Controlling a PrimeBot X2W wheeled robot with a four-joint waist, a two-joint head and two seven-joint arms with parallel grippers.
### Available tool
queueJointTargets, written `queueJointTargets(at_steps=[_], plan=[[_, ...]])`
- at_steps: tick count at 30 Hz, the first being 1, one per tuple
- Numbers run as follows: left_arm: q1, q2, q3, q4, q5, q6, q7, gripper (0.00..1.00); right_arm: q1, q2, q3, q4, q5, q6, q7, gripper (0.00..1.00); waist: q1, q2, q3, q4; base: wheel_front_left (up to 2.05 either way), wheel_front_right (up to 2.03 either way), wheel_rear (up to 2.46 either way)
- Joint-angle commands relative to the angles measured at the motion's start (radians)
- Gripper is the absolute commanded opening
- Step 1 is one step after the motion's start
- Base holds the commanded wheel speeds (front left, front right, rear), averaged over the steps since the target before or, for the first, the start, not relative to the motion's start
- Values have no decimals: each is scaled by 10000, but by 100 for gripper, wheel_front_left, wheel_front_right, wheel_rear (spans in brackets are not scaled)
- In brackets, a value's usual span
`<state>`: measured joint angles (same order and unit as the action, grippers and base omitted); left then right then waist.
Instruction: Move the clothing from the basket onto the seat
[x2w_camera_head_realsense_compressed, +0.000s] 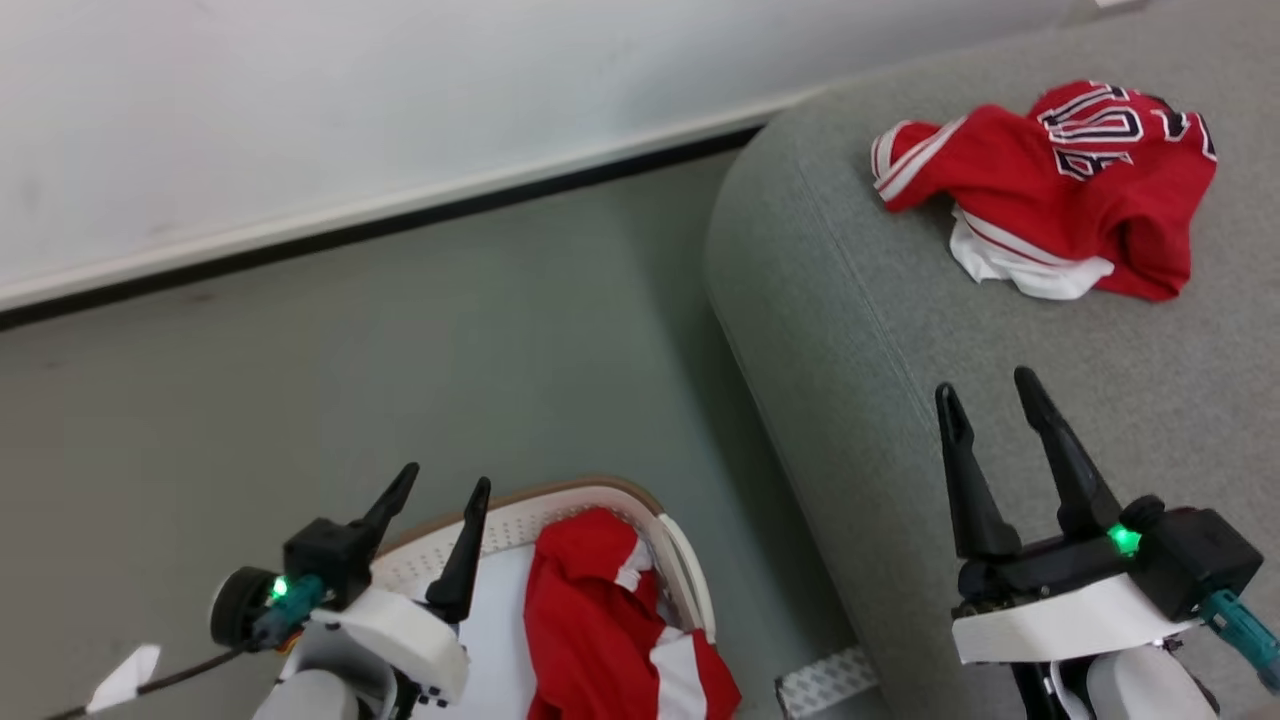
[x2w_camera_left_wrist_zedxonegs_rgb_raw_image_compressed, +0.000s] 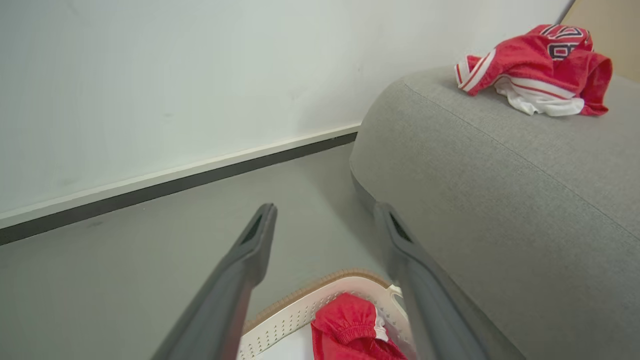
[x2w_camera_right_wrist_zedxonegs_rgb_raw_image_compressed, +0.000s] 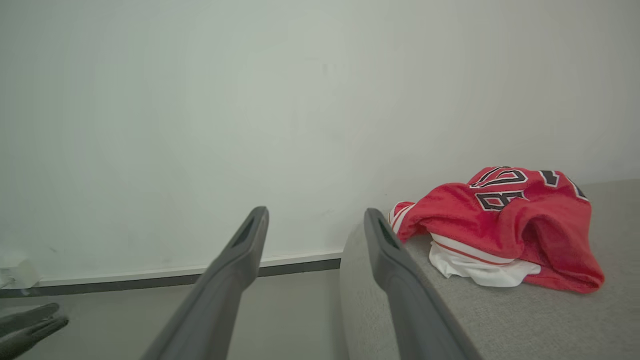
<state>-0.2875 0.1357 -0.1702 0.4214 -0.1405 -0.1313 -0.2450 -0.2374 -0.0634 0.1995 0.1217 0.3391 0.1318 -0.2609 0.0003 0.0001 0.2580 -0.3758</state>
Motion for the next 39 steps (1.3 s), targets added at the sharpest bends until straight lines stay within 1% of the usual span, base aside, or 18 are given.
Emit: queueJointTargets(at_steps=[1, 4, 9, 15, 17, 23, 26, 33, 37, 39], plan=[[-212, 195, -200, 199, 57, 11, 155, 100, -183, 26, -9, -111, -67, -22, -27, 100, -3, -1, 636, -529, 0, 0, 0], [-629, 494, -924, 716, 19, 10, 843, 100, -394, 100, -74, -258, -63, -22, -27, 100, -3, -1, 1121, -717, 0, 0, 0], [-1429, 969, -1963, 1262, -384, 10, 1551, 100, -702, 154, -133, -514, -12, -22, -28, 100, -3, -1, 1975, -956, 0, 0, 0], [-2458, 1489, -3119, 2100, -720, 9, 2432, 100, -1172, 155, -80, -953, 521, -22, -28, 100, -3, -1, 3104, -1181, 0, 0, 0], [-2759, 1665, -3354, 2504, -802, 9, 2731, 100, -1321, 155, -55, -1090, 625, -22, -28, 100, -3, -1, 3447, -1275, 0, 0, 0], [-3466, 1776, -4280, 3630, -1467, 9, 3471, 100, -1700, 155, -20, -1529, 1001, -22, -28, 100, -3, -1, 4314, -1585, 0, 0, 0], [-3838, 1918, -4824, 4022, -1840, 9, 3886, 100, -1778, 156, 17, -1833, 1242, -22, -29, 100, -3, -1, 4728, -1774, 0, 0, 0], [-4762, 1860, -6321, 4697, -2781, 9, 4661, 100, -1592, 155, -254, -2444, 1364, -22, -28, 100, -3, -1, 5462, -1676, 0, 0, 0], [-5271, 1846, -7203, 5004, -3238, 8, 4914, 100, -1431, 154, -296, -2631, 1338, -22, -28, 100, -3, -1, 5775, -1591, 9, 9, 9], [-5455, 1937, -7630, 5089, -3508, 8, 4915, 100, -1375, 155, -221, -2725, 1259, -22, -28, 100, -3, -1, 5909, -1529, 22, 22, 22]])
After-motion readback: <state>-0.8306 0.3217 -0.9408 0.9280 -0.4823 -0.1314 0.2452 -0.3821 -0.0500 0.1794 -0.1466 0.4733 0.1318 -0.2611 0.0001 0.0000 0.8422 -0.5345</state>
